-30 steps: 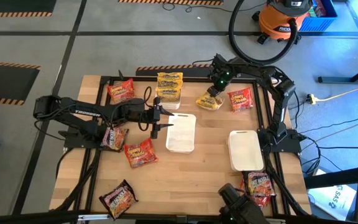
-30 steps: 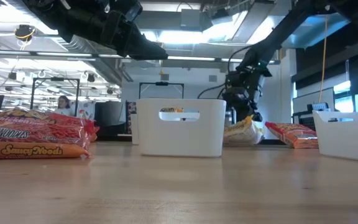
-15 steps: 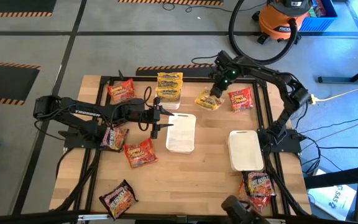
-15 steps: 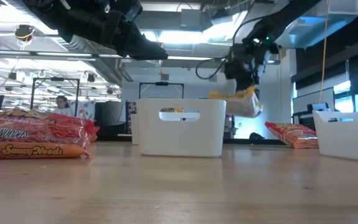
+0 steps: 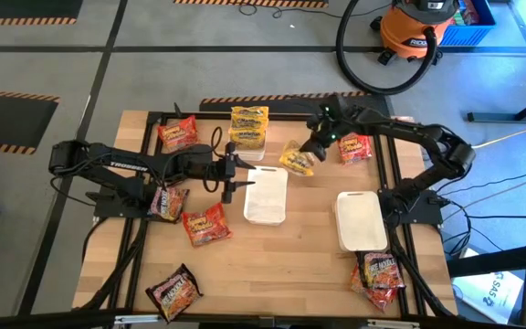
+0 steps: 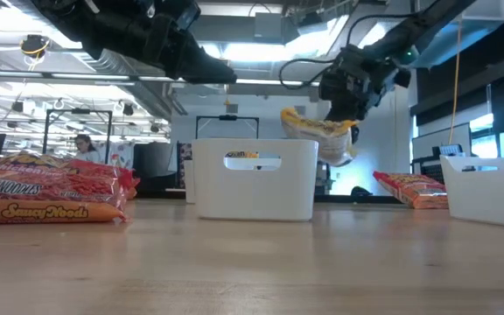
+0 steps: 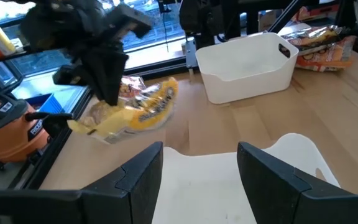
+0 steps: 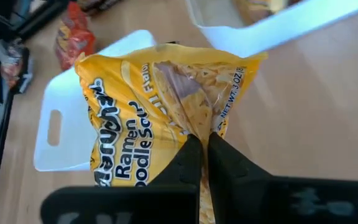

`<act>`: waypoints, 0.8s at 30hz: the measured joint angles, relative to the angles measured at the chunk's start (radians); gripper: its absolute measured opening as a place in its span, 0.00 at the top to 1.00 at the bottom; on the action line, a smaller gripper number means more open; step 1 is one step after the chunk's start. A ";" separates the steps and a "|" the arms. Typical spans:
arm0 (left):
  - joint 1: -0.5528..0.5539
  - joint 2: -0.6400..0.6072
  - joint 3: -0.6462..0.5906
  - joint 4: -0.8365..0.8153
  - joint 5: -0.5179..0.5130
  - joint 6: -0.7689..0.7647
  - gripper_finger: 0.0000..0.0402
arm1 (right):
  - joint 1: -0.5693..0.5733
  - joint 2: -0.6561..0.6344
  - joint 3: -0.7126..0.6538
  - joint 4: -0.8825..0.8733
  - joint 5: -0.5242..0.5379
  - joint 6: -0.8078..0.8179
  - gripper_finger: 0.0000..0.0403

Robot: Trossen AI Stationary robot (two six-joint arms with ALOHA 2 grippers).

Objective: Sort Maruchan noodles
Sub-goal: Put the yellow noodle pack into the top white bin

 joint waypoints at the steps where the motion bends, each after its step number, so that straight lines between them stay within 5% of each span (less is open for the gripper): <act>1: 0.000 -0.001 0.000 0.001 0.000 0.000 0.50 | 0.007 -0.004 -0.017 0.032 -0.010 0.007 1.00; 10: 0.000 -0.002 0.000 0.020 -0.022 0.005 0.50 | 0.064 -0.010 -0.095 0.324 0.007 0.127 1.00; 24: 0.006 -0.002 0.000 0.156 -0.106 -0.029 0.43 | 0.066 -0.076 -0.096 0.440 0.148 0.216 1.00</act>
